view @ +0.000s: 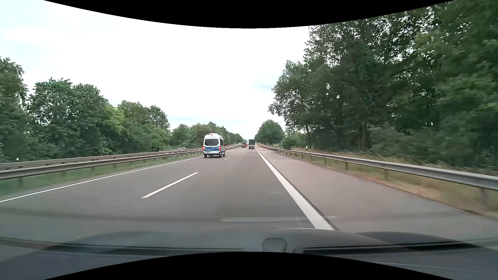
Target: Follow the waypoints while adhering to traffic rules and regulations
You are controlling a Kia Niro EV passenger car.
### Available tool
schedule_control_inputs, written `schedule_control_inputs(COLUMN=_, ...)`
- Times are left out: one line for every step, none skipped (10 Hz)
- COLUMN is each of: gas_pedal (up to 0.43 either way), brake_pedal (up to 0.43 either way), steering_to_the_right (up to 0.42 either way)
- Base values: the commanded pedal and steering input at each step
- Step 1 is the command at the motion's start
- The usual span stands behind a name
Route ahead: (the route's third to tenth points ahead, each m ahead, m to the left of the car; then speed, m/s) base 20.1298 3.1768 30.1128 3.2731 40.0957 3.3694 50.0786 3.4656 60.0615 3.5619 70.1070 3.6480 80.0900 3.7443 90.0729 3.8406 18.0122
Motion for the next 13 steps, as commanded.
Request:
schedule_control_inputs(gas_pedal=0.000, brake_pedal=0.171, steering_to_the_right=-0.005)
schedule_control_inputs(gas_pedal=0.000, brake_pedal=0.165, steering_to_the_right=-0.004)
schedule_control_inputs(gas_pedal=0.000, brake_pedal=0.159, steering_to_the_right=-0.004)
schedule_control_inputs(gas_pedal=0.000, brake_pedal=0.152, steering_to_the_right=-0.005)
schedule_control_inputs(gas_pedal=0.000, brake_pedal=0.152, steering_to_the_right=-0.007)
schedule_control_inputs(gas_pedal=0.000, brake_pedal=0.152, steering_to_the_right=-0.007)
schedule_control_inputs(gas_pedal=0.000, brake_pedal=0.152, steering_to_the_right=-0.007)
schedule_control_inputs(gas_pedal=0.000, brake_pedal=0.146, steering_to_the_right=-0.007)
schedule_control_inputs(gas_pedal=0.000, brake_pedal=0.146, steering_to_the_right=-0.007)
schedule_control_inputs(gas_pedal=0.000, brake_pedal=0.152, steering_to_the_right=-0.007)
schedule_control_inputs(gas_pedal=0.000, brake_pedal=0.152, steering_to_the_right=-0.007)
schedule_control_inputs(gas_pedal=0.000, brake_pedal=0.152, steering_to_the_right=-0.006)
schedule_control_inputs(gas_pedal=0.000, brake_pedal=0.152, steering_to_the_right=-0.005)
